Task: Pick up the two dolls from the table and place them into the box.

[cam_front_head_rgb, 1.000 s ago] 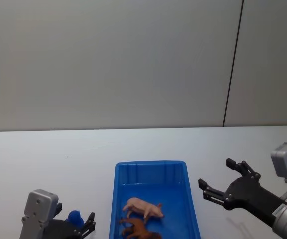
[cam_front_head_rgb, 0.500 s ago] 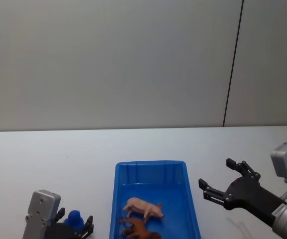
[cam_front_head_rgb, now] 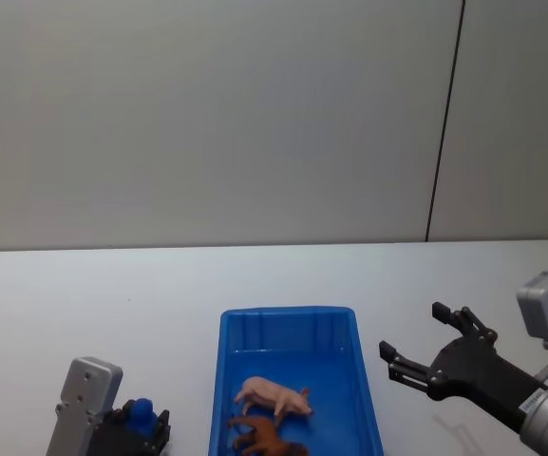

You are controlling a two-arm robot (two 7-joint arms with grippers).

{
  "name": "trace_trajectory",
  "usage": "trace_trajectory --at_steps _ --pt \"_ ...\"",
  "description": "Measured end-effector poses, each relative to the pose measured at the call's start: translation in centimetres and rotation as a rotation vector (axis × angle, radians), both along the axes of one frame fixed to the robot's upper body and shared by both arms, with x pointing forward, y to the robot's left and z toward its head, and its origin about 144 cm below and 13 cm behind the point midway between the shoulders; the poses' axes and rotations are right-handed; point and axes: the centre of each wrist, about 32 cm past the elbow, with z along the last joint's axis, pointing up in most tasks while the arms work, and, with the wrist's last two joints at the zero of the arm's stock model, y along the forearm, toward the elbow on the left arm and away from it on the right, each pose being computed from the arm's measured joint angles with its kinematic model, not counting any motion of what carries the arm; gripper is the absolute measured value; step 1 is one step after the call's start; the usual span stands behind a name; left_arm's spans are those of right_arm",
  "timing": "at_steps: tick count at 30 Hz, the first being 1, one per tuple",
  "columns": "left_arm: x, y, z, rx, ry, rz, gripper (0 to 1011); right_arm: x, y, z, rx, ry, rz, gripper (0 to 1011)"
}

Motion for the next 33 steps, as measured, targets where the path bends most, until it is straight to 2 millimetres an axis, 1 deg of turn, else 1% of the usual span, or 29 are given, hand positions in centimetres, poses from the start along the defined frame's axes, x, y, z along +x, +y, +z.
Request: trace_trajectory --at_steps 2,6,10,15,16,19,22,28,31,33 --pt "0.1 0.0 0.1 0.003 -0.001 0.0 486 0.0 0.0 0.0 0.0 0.0 0.0 1001" --pt "0.3 -0.1 0.7 0.008 -0.02 -0.006 447 0.0 0.0 0.0 0.0 0.0 0.0 1001" --pt "0.5 -0.3 1.3 0.014 -0.041 -0.014 423 0.0 0.0 0.0 0.0 0.0 0.0 1001" --pt "1.2 -1.0 2.8 0.019 -0.102 -0.046 391 0.0 0.0 0.0 0.0 0.0 0.0 1001" --pt "1.2 -1.0 2.8 0.019 -0.102 -0.046 388 0.0 0.0 0.0 0.0 0.0 0.0 1001" --pt "1.7 -1.7 3.8 0.015 -0.142 -0.076 354 0.0 0.0 0.0 0.0 0.0 0.0 1001" --pt "2.0 -2.3 4.3 0.012 -0.163 -0.101 340 0.0 0.0 0.0 0.0 0.0 0.0 1001" --pt "3.0 -4.3 5.6 -0.008 -0.219 -0.184 296 0.0 0.0 0.0 0.0 0.0 0.0 1001" --pt "3.3 -5.0 5.9 -0.018 -0.235 -0.213 289 0.0 0.0 0.0 0.0 0.0 0.0 1001" --pt "3.6 -5.8 6.1 -0.025 -0.245 -0.242 336 0.0 0.0 0.0 0.0 0.0 0.0 1001"
